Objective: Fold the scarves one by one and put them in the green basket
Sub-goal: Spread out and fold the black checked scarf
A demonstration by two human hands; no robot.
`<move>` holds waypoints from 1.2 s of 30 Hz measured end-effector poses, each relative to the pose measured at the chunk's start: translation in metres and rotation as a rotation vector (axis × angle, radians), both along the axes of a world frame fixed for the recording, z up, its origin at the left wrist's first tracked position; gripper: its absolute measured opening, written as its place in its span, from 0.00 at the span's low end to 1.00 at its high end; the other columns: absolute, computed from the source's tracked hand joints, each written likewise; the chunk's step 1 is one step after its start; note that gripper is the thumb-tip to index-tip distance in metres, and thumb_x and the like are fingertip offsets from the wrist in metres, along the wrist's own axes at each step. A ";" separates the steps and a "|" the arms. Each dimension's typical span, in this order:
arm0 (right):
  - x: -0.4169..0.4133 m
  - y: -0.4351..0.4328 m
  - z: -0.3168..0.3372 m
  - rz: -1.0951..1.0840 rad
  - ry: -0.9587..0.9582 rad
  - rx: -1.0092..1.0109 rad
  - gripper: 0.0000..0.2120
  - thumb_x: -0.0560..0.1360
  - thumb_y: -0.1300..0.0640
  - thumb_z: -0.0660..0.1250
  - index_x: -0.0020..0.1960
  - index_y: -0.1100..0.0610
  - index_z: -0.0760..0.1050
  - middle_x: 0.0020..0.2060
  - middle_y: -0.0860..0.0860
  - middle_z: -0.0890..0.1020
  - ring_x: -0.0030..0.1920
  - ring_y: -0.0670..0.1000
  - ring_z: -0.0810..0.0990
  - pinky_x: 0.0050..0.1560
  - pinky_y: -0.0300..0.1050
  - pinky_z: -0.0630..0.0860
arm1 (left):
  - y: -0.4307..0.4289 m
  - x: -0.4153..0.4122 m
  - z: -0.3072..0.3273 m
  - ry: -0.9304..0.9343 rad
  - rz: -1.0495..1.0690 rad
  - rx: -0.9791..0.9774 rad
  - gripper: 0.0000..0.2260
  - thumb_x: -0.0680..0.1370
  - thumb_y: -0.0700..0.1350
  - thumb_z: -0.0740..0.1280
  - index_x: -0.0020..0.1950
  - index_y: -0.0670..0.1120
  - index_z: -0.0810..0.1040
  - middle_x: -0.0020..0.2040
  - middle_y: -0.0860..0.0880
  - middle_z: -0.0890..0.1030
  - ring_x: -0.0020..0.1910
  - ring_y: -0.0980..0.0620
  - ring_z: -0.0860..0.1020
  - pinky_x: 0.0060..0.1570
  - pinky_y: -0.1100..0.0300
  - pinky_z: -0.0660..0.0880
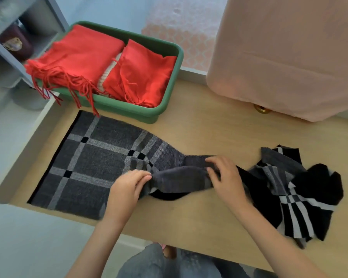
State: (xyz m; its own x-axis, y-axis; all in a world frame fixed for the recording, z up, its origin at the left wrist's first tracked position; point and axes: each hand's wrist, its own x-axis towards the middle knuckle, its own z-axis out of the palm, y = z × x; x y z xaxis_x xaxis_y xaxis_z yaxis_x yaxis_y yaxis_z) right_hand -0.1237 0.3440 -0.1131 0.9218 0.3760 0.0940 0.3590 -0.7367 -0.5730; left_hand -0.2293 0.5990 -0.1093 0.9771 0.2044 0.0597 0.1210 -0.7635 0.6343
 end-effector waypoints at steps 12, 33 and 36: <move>-0.062 0.011 -0.054 0.096 -0.151 -0.166 0.10 0.75 0.51 0.63 0.49 0.56 0.79 0.49 0.50 0.79 0.50 0.50 0.73 0.51 0.43 0.70 | 0.001 -0.008 -0.016 0.361 -0.047 -0.152 0.08 0.81 0.50 0.62 0.48 0.54 0.81 0.45 0.58 0.81 0.47 0.59 0.76 0.47 0.57 0.72; -0.123 -0.042 -0.049 0.303 -0.063 -0.189 0.03 0.78 0.57 0.61 0.50 0.50 0.72 0.40 0.45 0.74 0.38 0.48 0.73 0.36 0.40 0.70 | 0.102 0.010 -0.076 0.354 0.115 0.339 0.34 0.75 0.69 0.37 0.79 0.55 0.47 0.79 0.52 0.44 0.77 0.55 0.39 0.72 0.41 0.37; -0.124 -0.024 -0.044 0.346 -0.037 -0.160 0.03 0.79 0.54 0.62 0.51 0.51 0.74 0.47 0.45 0.76 0.43 0.48 0.76 0.42 0.38 0.71 | 0.101 0.007 -0.065 0.246 0.147 0.330 0.32 0.79 0.62 0.44 0.78 0.46 0.56 0.79 0.48 0.53 0.78 0.51 0.46 0.74 0.45 0.41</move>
State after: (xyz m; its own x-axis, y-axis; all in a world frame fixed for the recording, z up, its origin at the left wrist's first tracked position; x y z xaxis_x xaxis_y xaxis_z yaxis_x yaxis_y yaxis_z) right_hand -0.2480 0.3198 -0.1567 0.7352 0.6767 0.0401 0.6202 -0.6475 -0.4428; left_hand -0.2218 0.7001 -0.1744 0.9322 0.3517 -0.0854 0.3607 -0.8837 0.2984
